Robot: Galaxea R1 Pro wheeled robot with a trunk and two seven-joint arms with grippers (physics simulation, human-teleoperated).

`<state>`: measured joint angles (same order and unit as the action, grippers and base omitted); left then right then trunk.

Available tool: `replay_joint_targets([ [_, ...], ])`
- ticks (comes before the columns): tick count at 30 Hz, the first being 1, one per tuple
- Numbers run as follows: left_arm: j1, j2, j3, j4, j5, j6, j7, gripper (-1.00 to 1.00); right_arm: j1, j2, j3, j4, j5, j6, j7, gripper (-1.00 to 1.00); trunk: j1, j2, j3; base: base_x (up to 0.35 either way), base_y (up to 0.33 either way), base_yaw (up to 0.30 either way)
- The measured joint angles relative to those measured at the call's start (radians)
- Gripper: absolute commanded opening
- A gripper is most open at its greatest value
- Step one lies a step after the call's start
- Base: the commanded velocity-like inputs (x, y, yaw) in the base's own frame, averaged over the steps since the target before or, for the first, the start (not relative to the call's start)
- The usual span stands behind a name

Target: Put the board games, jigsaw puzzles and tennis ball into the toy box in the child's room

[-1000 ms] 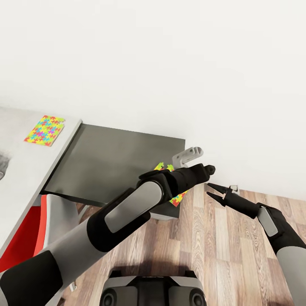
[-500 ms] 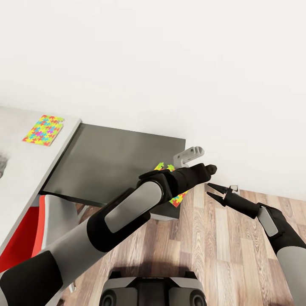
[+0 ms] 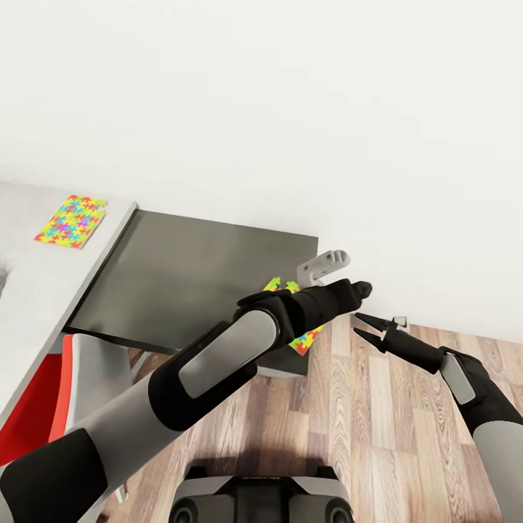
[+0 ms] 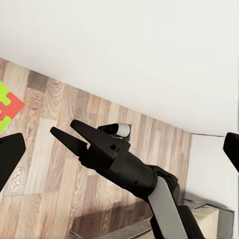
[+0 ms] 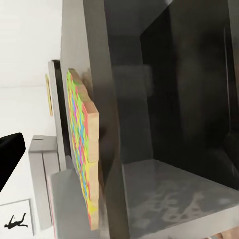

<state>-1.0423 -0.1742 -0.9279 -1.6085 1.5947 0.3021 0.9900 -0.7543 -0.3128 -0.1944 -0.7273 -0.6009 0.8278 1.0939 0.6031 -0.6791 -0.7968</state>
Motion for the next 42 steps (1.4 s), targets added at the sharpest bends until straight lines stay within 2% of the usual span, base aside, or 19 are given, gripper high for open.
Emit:
replay_joint_targets([
  [11, 0.004, 0.000, 0.000, 0.000, 0.000, 0.000, -0.037, 1.00, 0.000, 0.000, 0.000, 0.000, 0.000, 0.000, 0.000, 1.00, 0.000, 0.000, 0.000, 0.000, 0.000, 0.022],
  [25, 0.007, 0.000, 0.000, 0.000, -0.001, 0.001, -0.085, 1.00, 0.000, 0.000, 0.000, 0.000, 0.000, 0.000, 0.000, 1.00, 0.000, 0.000, 0.000, 0.000, 0.000, 0.171],
  [42, 0.008, 0.000, -0.001, 0.000, 0.000, 0.001, -0.098, 1.00, 0.000, 0.002, -0.001, 0.001, 0.000, 0.000, 0.000, 1.00, 0.000, 0.000, 0.000, 0.000, 0.000, 0.029],
])
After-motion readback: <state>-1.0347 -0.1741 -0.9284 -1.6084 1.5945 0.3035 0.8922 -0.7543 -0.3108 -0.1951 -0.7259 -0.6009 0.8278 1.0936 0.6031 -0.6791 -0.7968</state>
